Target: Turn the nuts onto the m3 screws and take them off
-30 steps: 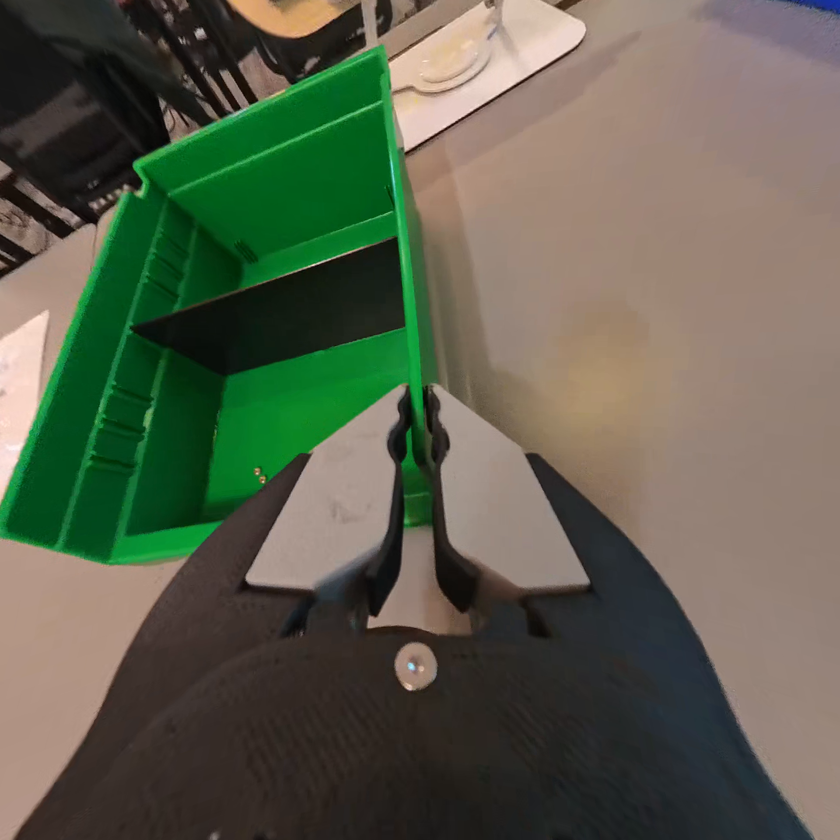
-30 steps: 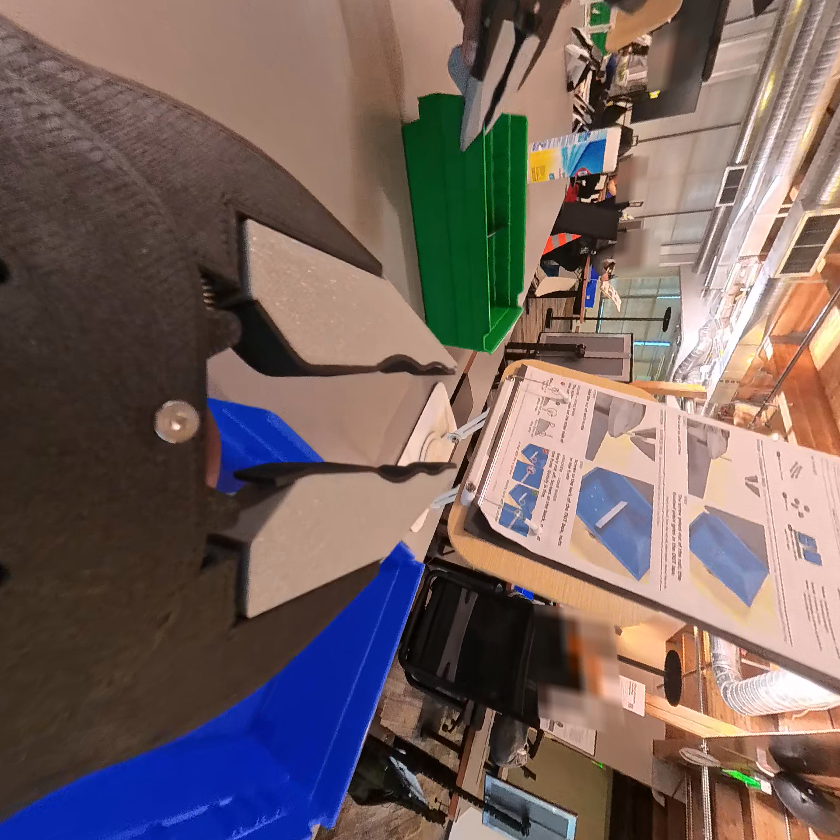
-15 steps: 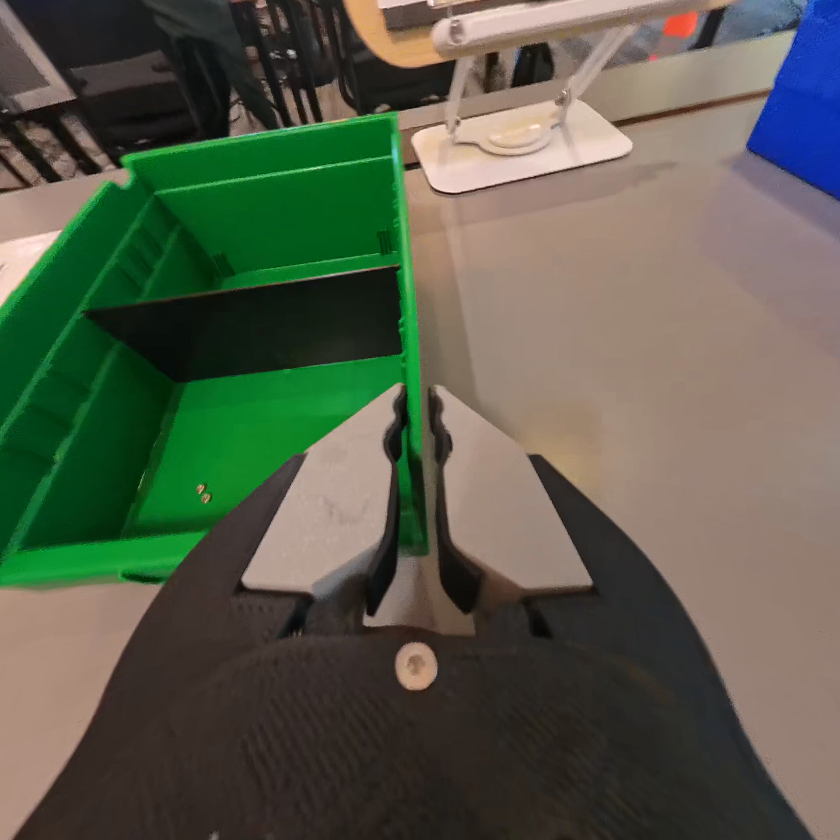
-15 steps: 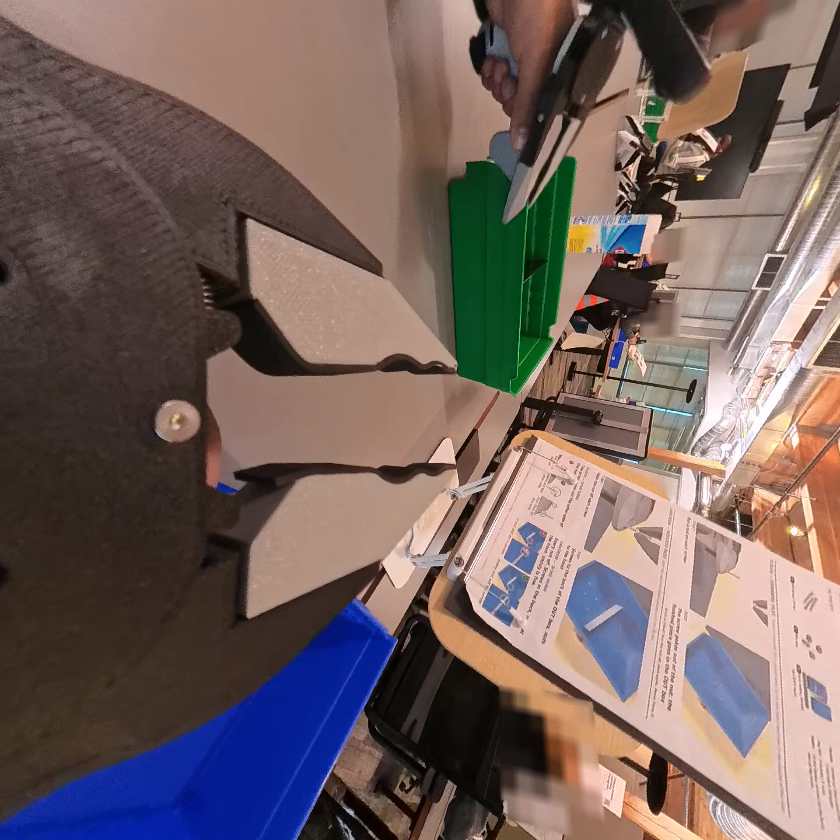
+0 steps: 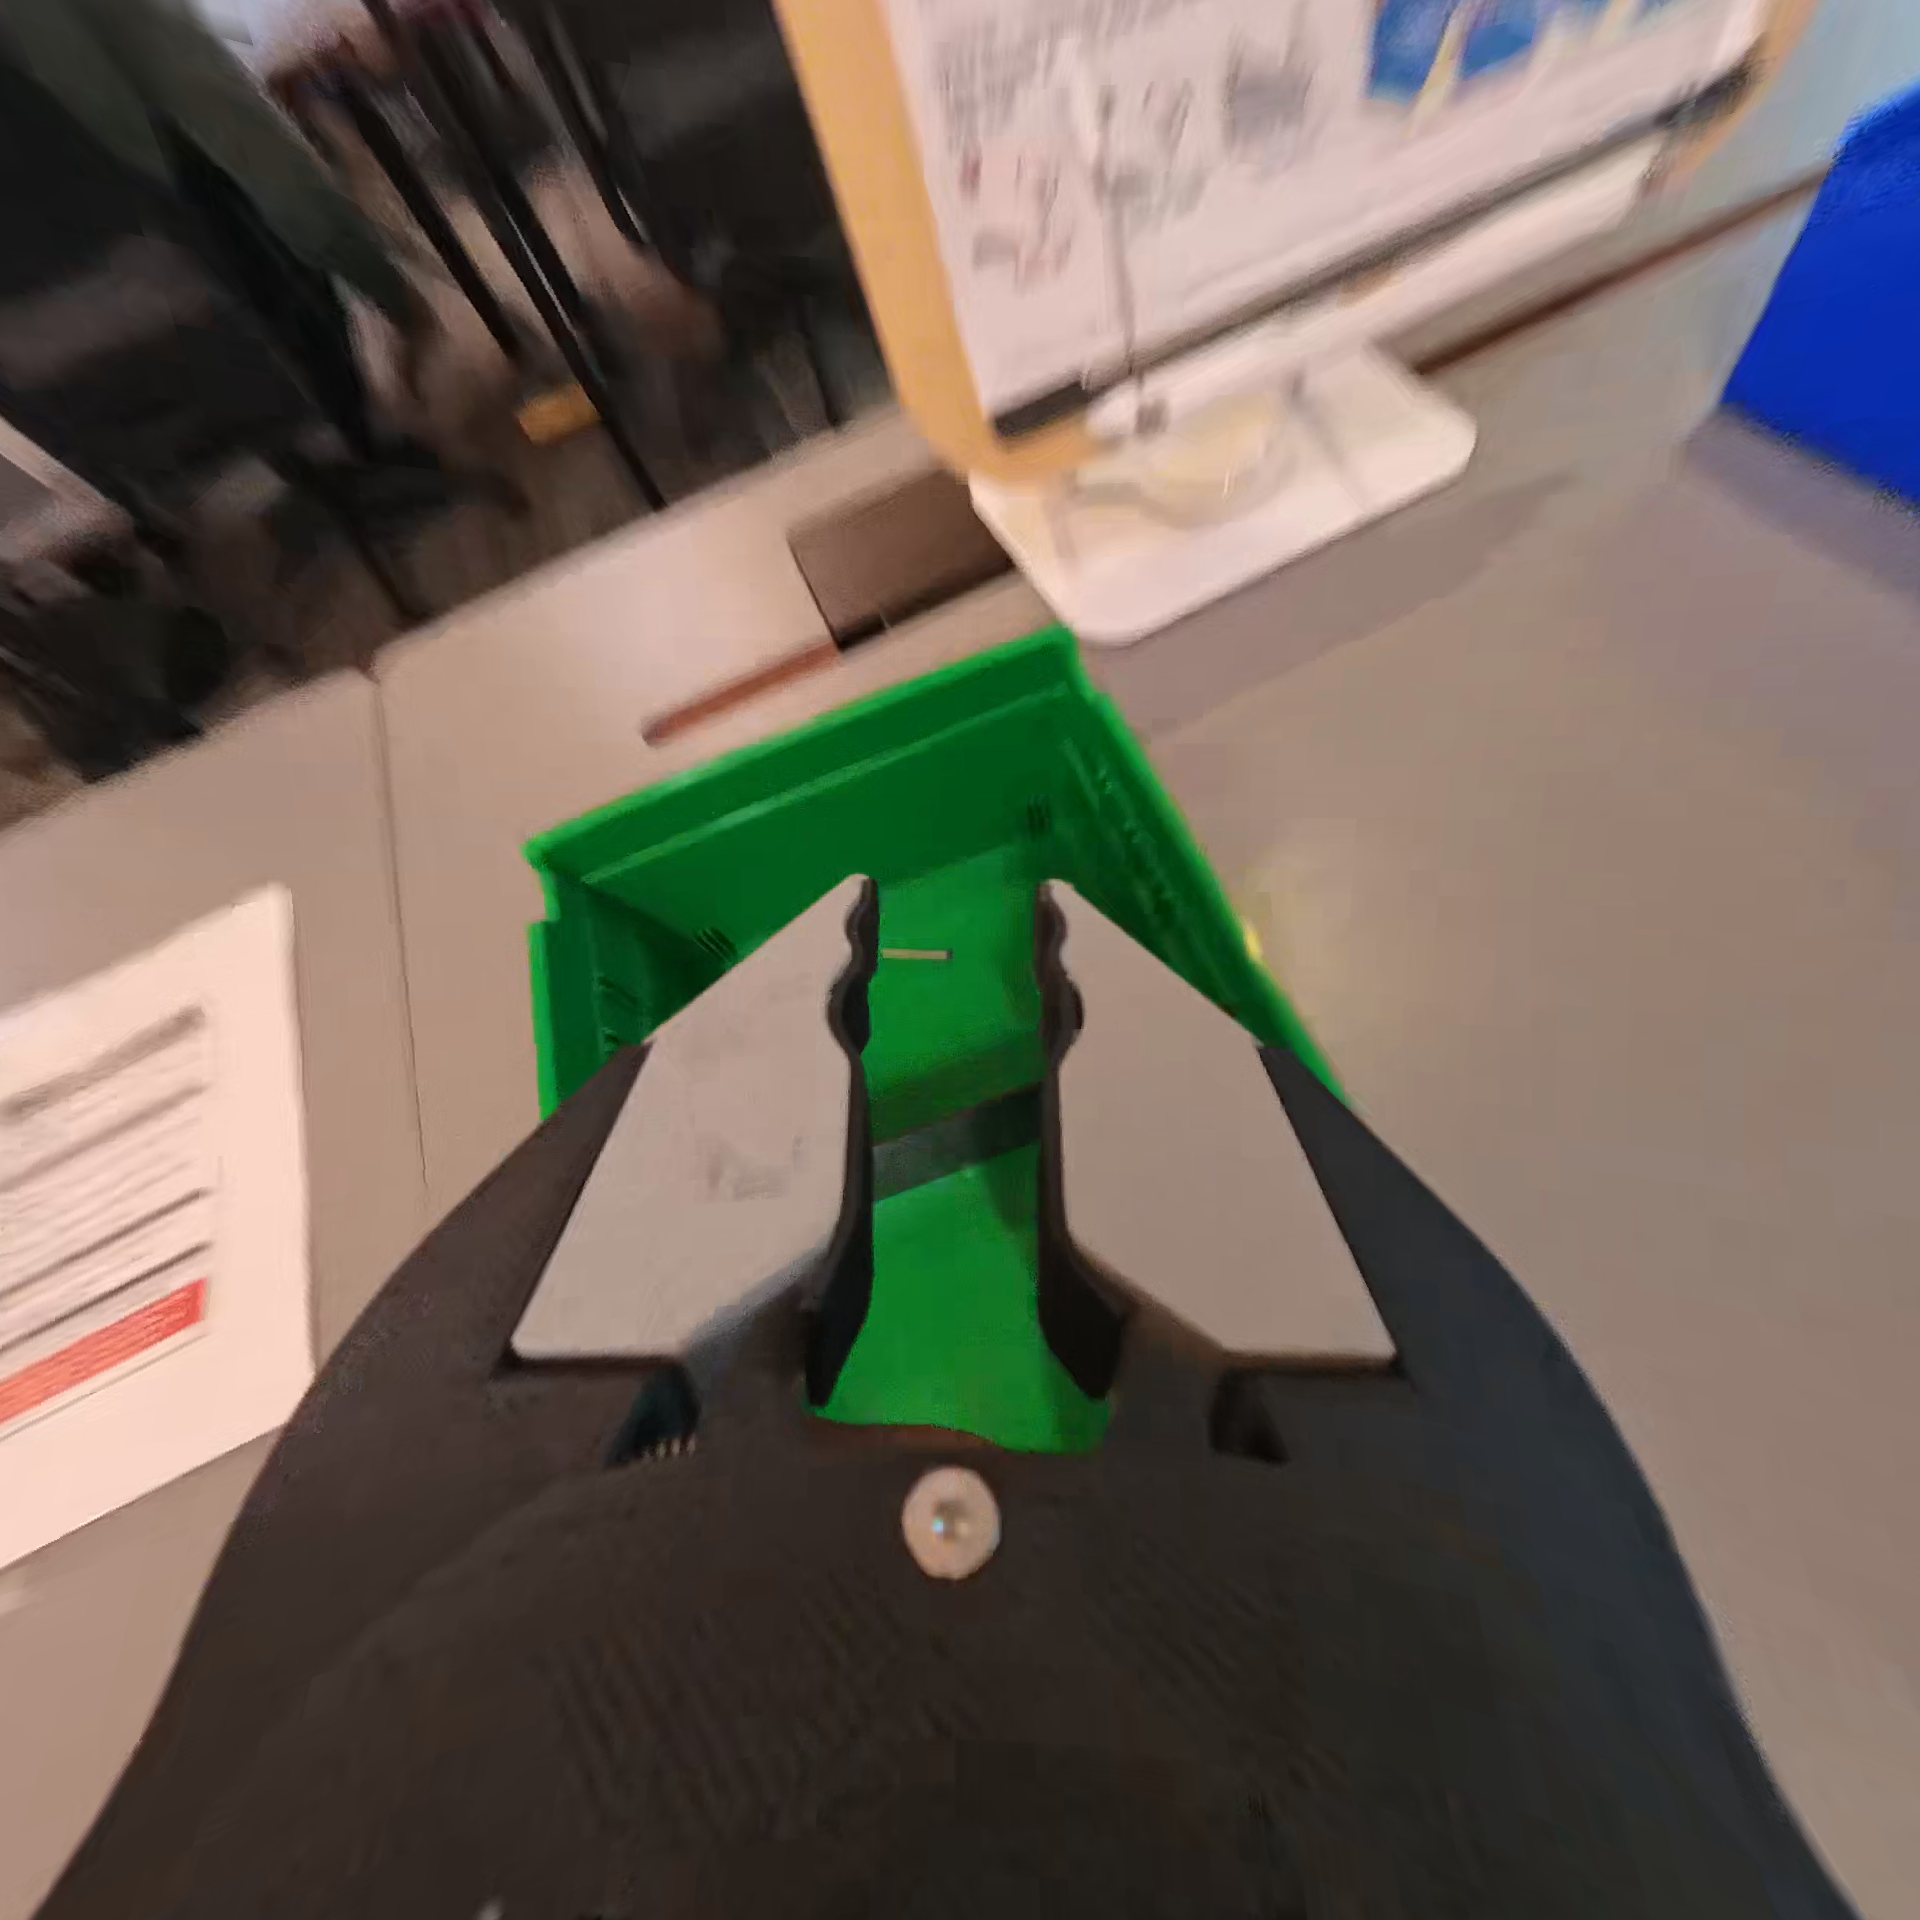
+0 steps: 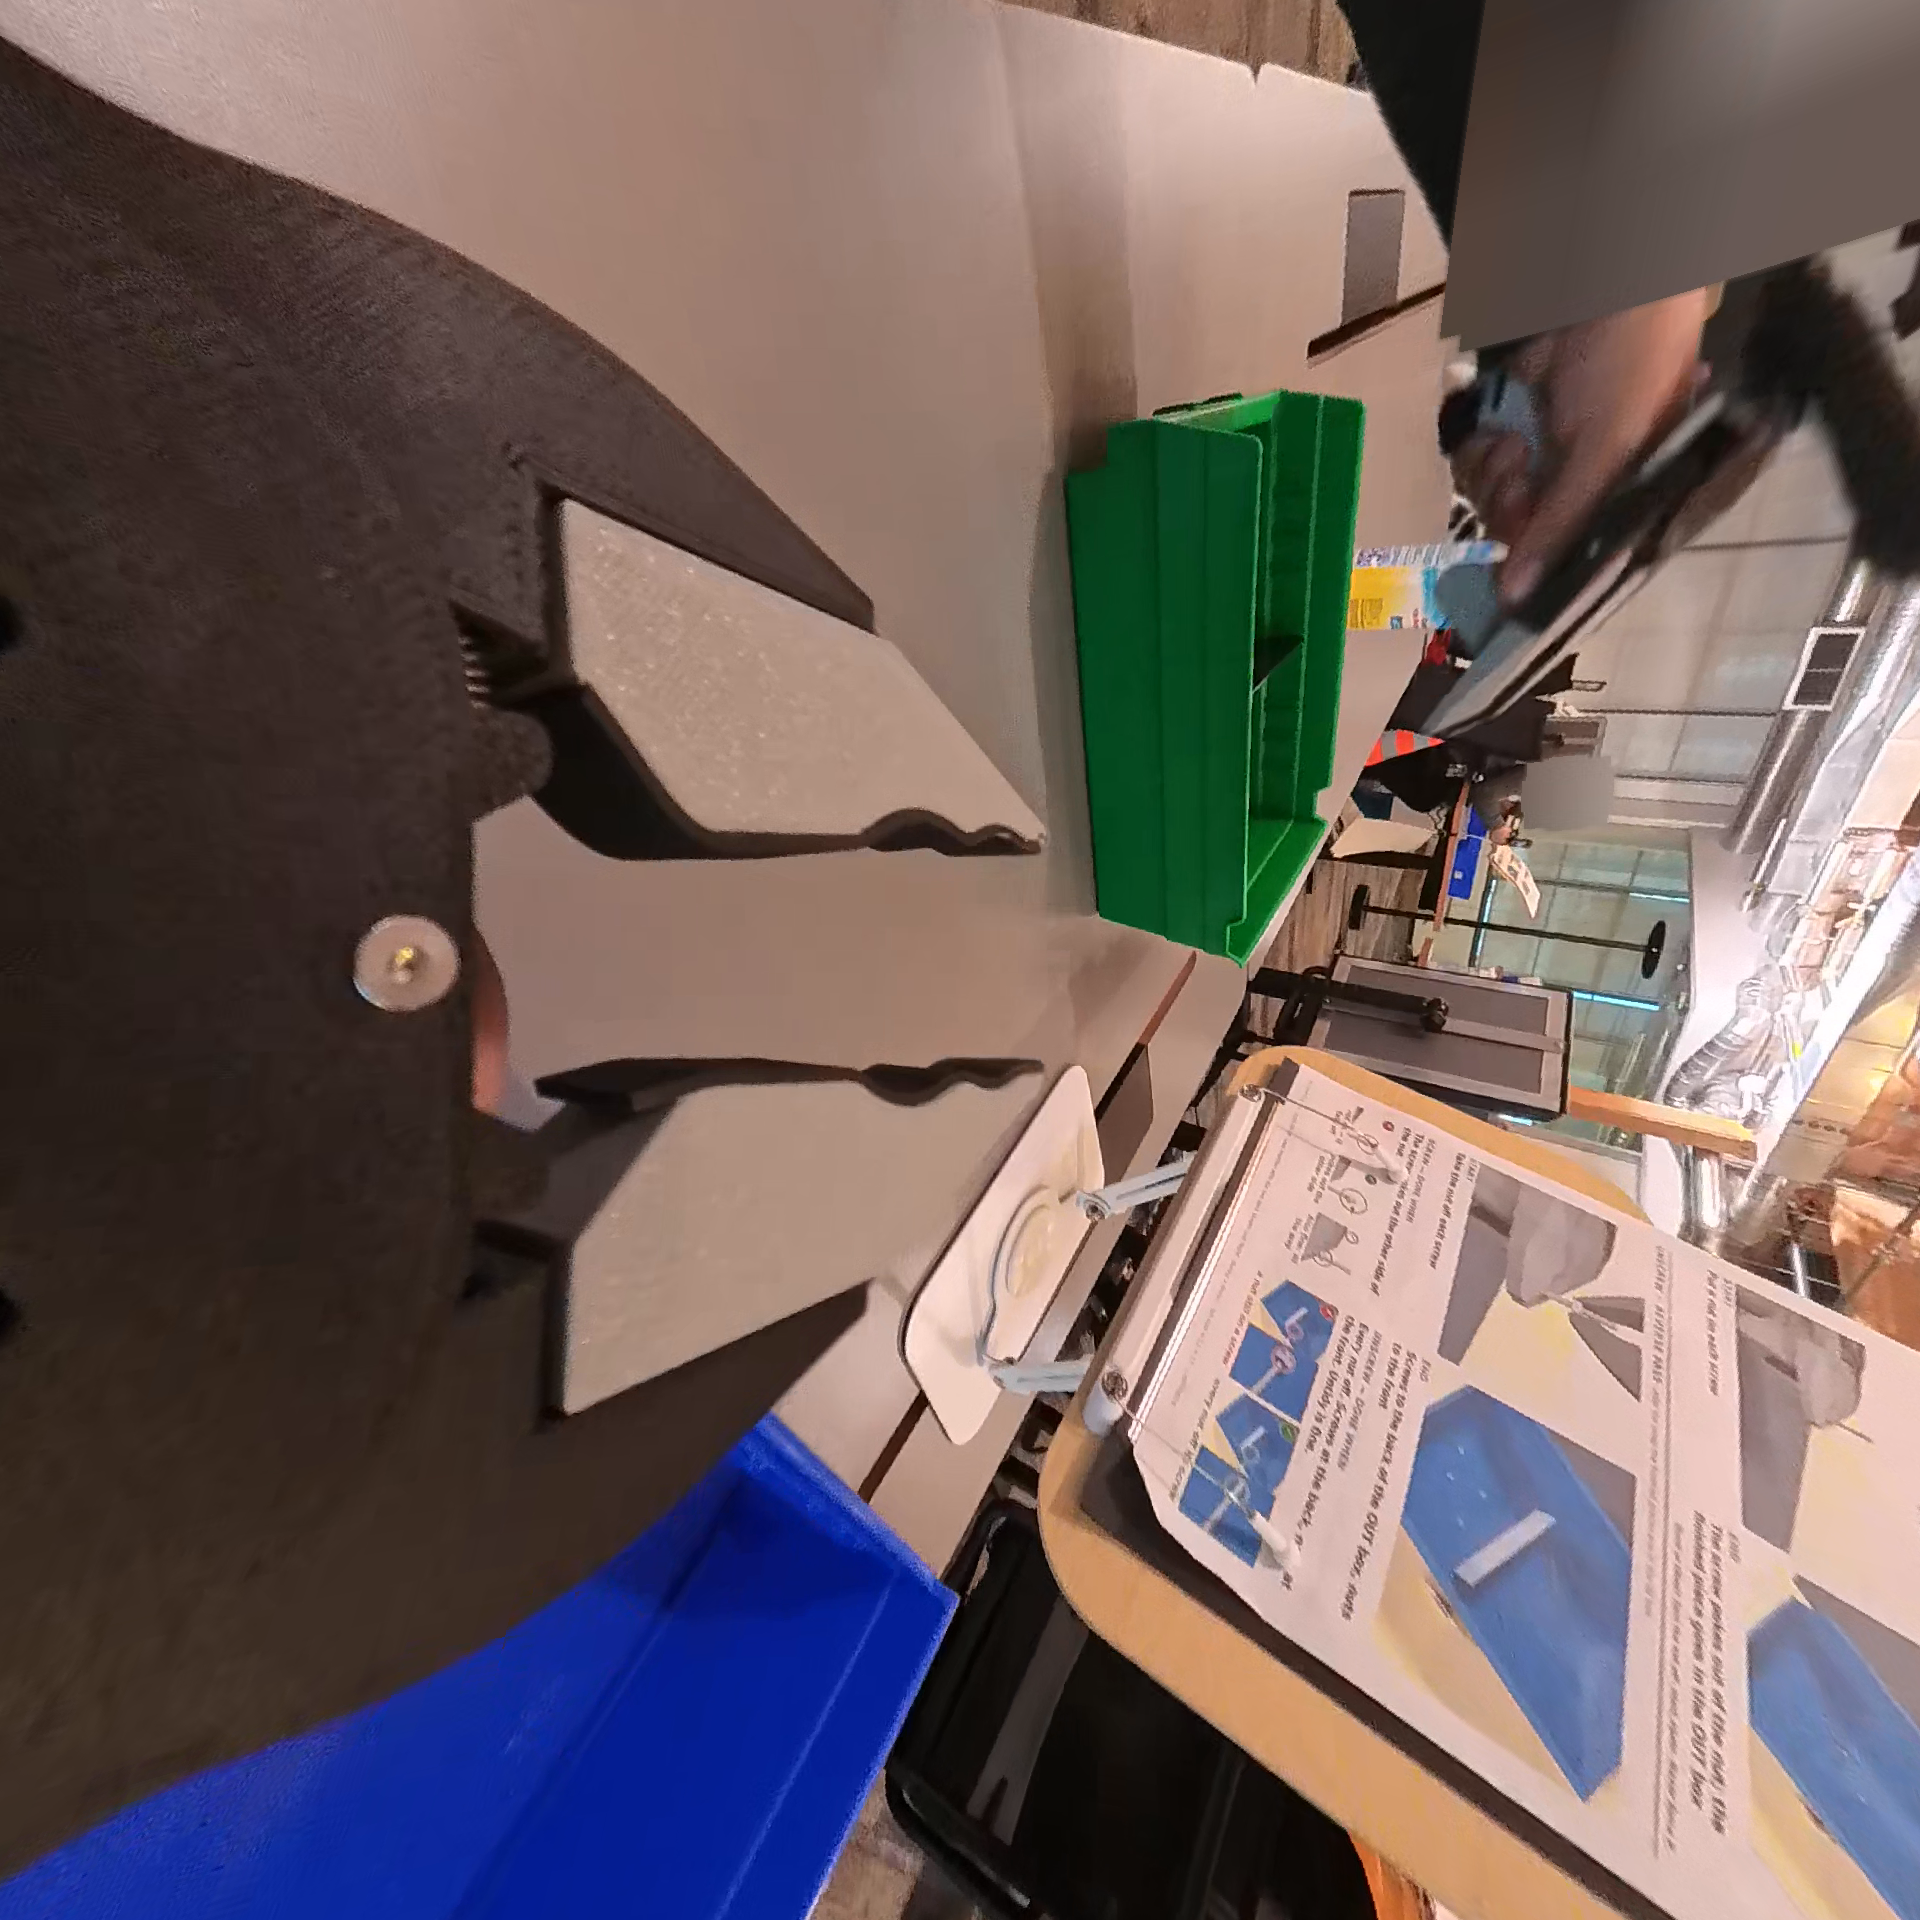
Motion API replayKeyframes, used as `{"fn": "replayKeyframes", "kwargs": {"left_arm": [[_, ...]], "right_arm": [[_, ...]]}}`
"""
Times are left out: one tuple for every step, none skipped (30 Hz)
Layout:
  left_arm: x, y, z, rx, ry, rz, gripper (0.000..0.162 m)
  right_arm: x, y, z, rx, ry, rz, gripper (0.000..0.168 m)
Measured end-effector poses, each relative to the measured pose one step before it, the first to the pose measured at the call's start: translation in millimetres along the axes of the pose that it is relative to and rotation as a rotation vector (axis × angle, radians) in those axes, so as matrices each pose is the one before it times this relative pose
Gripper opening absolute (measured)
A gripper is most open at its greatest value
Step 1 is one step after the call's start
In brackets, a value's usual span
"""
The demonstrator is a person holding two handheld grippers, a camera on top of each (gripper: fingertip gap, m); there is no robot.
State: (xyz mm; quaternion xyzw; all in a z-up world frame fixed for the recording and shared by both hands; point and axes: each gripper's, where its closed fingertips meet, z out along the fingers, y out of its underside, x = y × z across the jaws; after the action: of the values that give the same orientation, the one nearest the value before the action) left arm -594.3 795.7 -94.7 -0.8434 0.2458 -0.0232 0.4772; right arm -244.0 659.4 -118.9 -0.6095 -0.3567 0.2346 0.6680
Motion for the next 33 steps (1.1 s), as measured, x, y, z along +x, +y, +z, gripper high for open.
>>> {"fn": "replayKeyframes", "kwargs": {"left_arm": [[-9.04, 10.00, 22.24, -0.0950, 0.0503, -0.0224, 0.031], [-11.00, 10.55, 22.65, -0.0950, 0.0324, -0.0266, 0.032], [-12.72, 10.03, 21.96, -0.0892, 0.0109, -0.0212, 0.032], [-12.69, 8.30, 20.41, -0.0777, -0.0022, -0.0127, 0.032], [-12.35, 5.73, 17.93, -0.0619, -0.0119, -0.0151, 0.032], [-8.33, 3.20, 15.10, -0.0455, 0.0010, -0.0228, 0.031], [-5.04, 1.53, 12.52, -0.0351, 0.0102, -0.0219, 0.030], [-4.36, 1.24, 10.15, -0.0300, -0.0004, -0.0086, 0.028], [-6.22, 1.69, 8.21, -0.0309, -0.0261, 0.0079, 0.027], [-6.80, 2.06, 6.90, -0.0299, -0.0391, 0.0151, 0.027], [-3.67, 2.28, 5.71, -0.0271, -0.0247, 0.0120, 0.027], [-0.37, 2.73, 4.71, -0.0260, -0.0058, 0.0058, 0.027], [0.74, 1.88, 3.55, -0.0183, -0.0014, 0.0052, 0.027], [0.37, 1.06, 2.68, -0.0097, -0.0048, 0.0070, 0.027], [-0.37, 1.22, 2.51, -0.0088, -0.0074, 0.0036, 0.026], [-1.43, 1.88, 2.93, -0.0133, -0.0117, 0.0002, 0.024], [-1.79, 2.58, 3.33, -0.0178, -0.0098, 0.0001, 0.021], [-0.94, 3.67, 2.72, -0.0291, -0.0008, -0.0008, 0.016], [-1.21, 2.08, 1.82, -0.0211, -0.0029, -0.0020, 0.016], [0.01, 0.41, 0.94, -0.0097, 0.0029, 0.0011, 0.014], [1.12, -0.56, 0.24, -0.0023, 0.0080, -0.0009, 0.012], [3.45, -0.18, 0.34, -0.0047, 0.0223, 0.0030, 0.006], [2.37, -0.26, 0.26, -0.0032, 0.0148, 0.0007, 0.001], [0.05, 0.16, 0.03, -0.0078, 0.0028, 0.0069, 0.002], [0.09, 0.04, 0.09, -0.0065, 0.0051, 0.0016, 0.002], [0.06, 0.12, -0.01, -0.0054, 0.0082, 0.0000, 0.002], [0.02, 0.14, -0.10, -0.0037, 0.0091, -0.0038, 0.001], [-0.03, -0.09, -0.01, 0.0010, 0.0068, -0.0015, 0.001], [0.15, -0.07, -0.22, 0.0083, 0.0023, 0.0017, 0.001], [1.22, -0.99, -0.72, 0.0191, 0.0035, -0.0008, 0.001], [1.57, -2.01, -2.17, 0.0292, 0.0008, -0.0036, 0.001], [1.10, -2.83, -4.38, 0.0338, -0.0062, 0.0000, 0.001], [1.82, -3.49, -6.21, 0.0383, -0.0057, 0.0048, 0.001]], "right_arm": [[-0.48, 1.76, 1.45, -0.0059, -0.0007, -0.0012, 0.036], [-0.27, 1.38, 1.11, -0.0051, 0.0015, -0.0035, 0.036], [-0.11, 0.80, 0.92, -0.0018, 0.0024, -0.0045, 0.036], [-0.12, 0.80, 0.69, -0.0009, 0.0014, -0.0049, 0.036], [0.08, 0.83, 0.63, -0.0016, 0.0018, -0.0047, 0.036], [0.34, 1.13, 0.66, -0.0019, 0.0022, -0.0032, 0.036], [0.34, 1.47, 0.71, -0.0038, 0.0012, -0.0003, 0.036], [0.32, 1.62, 0.75, -0.0049, -0.0012, 0.0017, 0.036], [0.27, 1.67, 0.66, -0.0050, -0.0020, 0.0035, 0.036], [0.14, 1.30, 0.53, -0.0037, -0.0030, 0.0049, 0.036], [-0.23, 0.81, 0.39, -0.0018, -0.0047, 0.0052, 0.036], [-0.59, 0.52, 0.32, -0.0011, -0.0051, 0.0038, 0.036], [-0.53, 0.27, 0.06, -0.0011, -0.0038, 0.0019, 0.036], [-0.91, -0.09, -0.10, 0.0003, -0.0041, 0.0006, 0.036], [-1.04, -0.49, -0.15, 0.0015, -0.0045, 0.0001, 0.036], [-0.83, -0.65, -0.34, 0.0027, -0.0031, -0.0006, 0.036], [-0.85, -0.60, -0.22, 0.0022, -0.0028, -0.0015, 0.036], [-0.86, -0.29, -0.32, 0.0006, -0.0029, -0.0018, 0.036], [-0.53, -0.16, -0.32, 0.0000, -0.0022, -0.0021, 0.035], [-0.59, -0.31, -0.44, -0.0001, -0.0015, -0.0036, 0.036], [-0.21, -0.41, -0.53, 0.0004, 0.0010, -0.0062, 0.036], [0.08, -0.79, -0.74, 0.0021, 0.0036, -0.0083, 0.035], [0.11, -1.11, -0.69, 0.0032, 0.0031, -0.0070, 0.035], [-0.16, -1.03, -0.66, 0.0031, 0.0006, -0.0031, 0.035], [-0.27, -1.04, -0.49, 0.0030, -0.0015, -0.0002, 0.034], [-0.15, -0.89, -0.44, 0.0027, -0.0010, -0.0001, 0.034], [0.13, -0.74, -0.42, 0.0028, 0.0014, -0.0019, 0.034], [0.43, -0.35, -0.47, 0.0019, 0.0033, -0.0053, 0.033], [0.60, 0.27, -0.19, -0.0015, 0.0045, -0.0083, 0.033], [1.08, 1.30, 0.12, -0.0058, 0.0067, -0.0083, 0.033], [0.95, 1.68, 0.42, -0.0073, 0.0056, -0.0047, 0.033], [0.23, 1.77, 0.64, -0.0058, 0.0005, 0.0006, 0.033], [-0.67, 1.86, 0.86, -0.0055, -0.0049, 0.0054, 0.033]]}}
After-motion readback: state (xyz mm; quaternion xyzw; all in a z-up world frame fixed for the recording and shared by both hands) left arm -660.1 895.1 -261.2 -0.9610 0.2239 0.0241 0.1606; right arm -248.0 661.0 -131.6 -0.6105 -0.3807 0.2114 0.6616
